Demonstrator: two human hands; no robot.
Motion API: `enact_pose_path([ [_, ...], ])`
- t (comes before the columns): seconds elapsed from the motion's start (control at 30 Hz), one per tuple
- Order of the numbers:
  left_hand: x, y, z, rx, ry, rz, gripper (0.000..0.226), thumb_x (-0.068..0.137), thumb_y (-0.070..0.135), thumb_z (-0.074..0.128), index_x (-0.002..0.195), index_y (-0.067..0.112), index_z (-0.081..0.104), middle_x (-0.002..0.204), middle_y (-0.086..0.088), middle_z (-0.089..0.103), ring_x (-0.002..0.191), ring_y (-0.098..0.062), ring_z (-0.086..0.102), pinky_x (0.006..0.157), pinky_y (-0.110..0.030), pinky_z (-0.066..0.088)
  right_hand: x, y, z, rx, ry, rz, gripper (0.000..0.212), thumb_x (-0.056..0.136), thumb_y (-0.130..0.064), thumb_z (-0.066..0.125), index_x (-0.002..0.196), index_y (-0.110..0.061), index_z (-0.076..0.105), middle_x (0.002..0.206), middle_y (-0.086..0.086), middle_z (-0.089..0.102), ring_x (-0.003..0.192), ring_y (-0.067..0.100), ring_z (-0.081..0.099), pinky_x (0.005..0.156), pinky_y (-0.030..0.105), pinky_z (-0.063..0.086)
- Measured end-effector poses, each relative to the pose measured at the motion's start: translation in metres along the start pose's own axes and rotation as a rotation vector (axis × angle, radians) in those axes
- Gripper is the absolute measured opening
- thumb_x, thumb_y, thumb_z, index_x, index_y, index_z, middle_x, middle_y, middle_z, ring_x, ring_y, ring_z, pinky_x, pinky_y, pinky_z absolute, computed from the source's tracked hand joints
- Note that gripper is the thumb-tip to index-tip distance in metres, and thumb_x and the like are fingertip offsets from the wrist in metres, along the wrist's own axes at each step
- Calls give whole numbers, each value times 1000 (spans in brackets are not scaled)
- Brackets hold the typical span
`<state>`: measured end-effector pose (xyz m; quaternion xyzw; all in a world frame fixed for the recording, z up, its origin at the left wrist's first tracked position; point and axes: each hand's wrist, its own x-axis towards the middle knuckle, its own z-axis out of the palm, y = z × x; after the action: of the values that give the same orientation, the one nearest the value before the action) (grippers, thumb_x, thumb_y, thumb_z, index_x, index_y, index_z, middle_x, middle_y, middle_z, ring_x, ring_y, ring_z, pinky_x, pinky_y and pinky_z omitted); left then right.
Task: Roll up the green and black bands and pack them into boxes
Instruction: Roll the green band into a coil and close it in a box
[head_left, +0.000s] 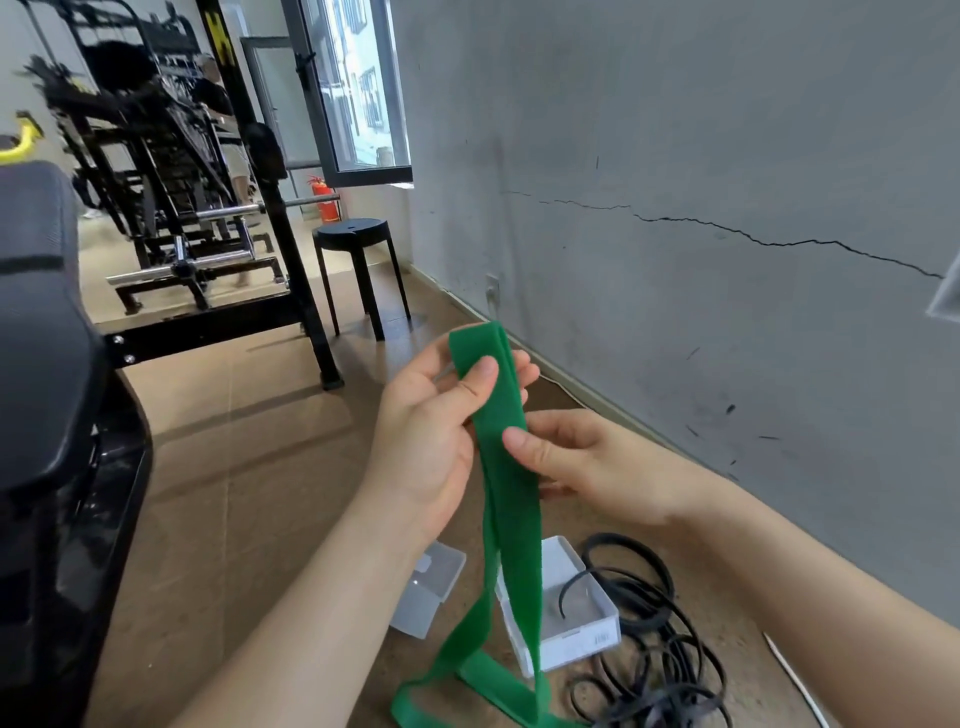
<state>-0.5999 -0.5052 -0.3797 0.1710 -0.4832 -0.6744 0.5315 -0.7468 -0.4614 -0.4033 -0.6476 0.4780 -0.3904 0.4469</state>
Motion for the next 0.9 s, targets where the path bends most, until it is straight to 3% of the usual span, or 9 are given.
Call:
enact_pose_path([
  [0.07,2,1,-2,53,-7,-1,31,73,11,60,104,5,63,90,-12,70,90,-23,68,77,-31,58,0,-3,0,-197,147,-90,44,95,-44,53,91,-2,66,82,23,66,71,24,63,72,47,52],
  [0.13,4,5,-4,125,0,-2,33,72,15,61,103,6,65,87,-8,68,80,-17,66,70,-28,56,-1,-8,-2,-392,233,-150,42,97,-40,53,77,-5,62,60,12,52,55,13,45,55,37,41],
  [0.23,4,9,-10,302,-9,-2,35,74,21,63,104,3,67,85,-8,71,78,-19,68,70,-31,56,-5,-11,-10,-499,179,-79,28,95,-34,57,82,-10,63,61,6,57,57,22,55,58,38,51],
  [0.3,3,9,-12,408,-15,4,35,75,25,65,102,2,69,87,-12,74,80,-25,71,69,-36,58,-9,-13,-14,-355,116,-30,13,93,-28,63,100,-16,63,73,6,71,68,23,69,67,40,58],
  [0.33,2,7,-11,441,-18,5,34,75,26,66,99,3,71,86,-14,74,79,-27,71,68,-39,59,-10,-15,-16,-247,123,-31,17,91,-26,65,104,-15,62,78,7,74,70,23,71,67,36,59],
  [0.43,-1,2,-6,505,-25,2,26,74,22,69,94,6,73,81,-15,75,74,-29,72,66,-40,60,-13,-19,-19,-19,238,-68,22,89,-28,62,98,-8,67,83,6,76,70,17,70,62,25,55],
  [0.53,-1,-2,-3,555,-31,-2,11,83,11,67,92,9,74,78,-13,75,71,-27,72,60,-35,59,-11,-18,-17,58,326,-75,16,87,-24,66,97,-12,68,82,10,75,64,18,67,53,24,51],
  [0.77,-1,-7,4,584,-56,-30,12,87,10,64,93,11,74,75,-11,75,65,-23,72,53,-27,55,-15,-15,-20,103,378,-91,12,86,-20,70,97,-17,66,77,17,70,54,21,63,40,23,42],
  [0.9,-2,-11,5,533,-137,-130,19,91,16,57,102,12,71,87,-11,76,79,-24,73,63,-29,57,-16,-12,-21,151,404,-93,9,87,-9,68,95,-11,64,63,8,59,46,16,56,38,22,38],
])
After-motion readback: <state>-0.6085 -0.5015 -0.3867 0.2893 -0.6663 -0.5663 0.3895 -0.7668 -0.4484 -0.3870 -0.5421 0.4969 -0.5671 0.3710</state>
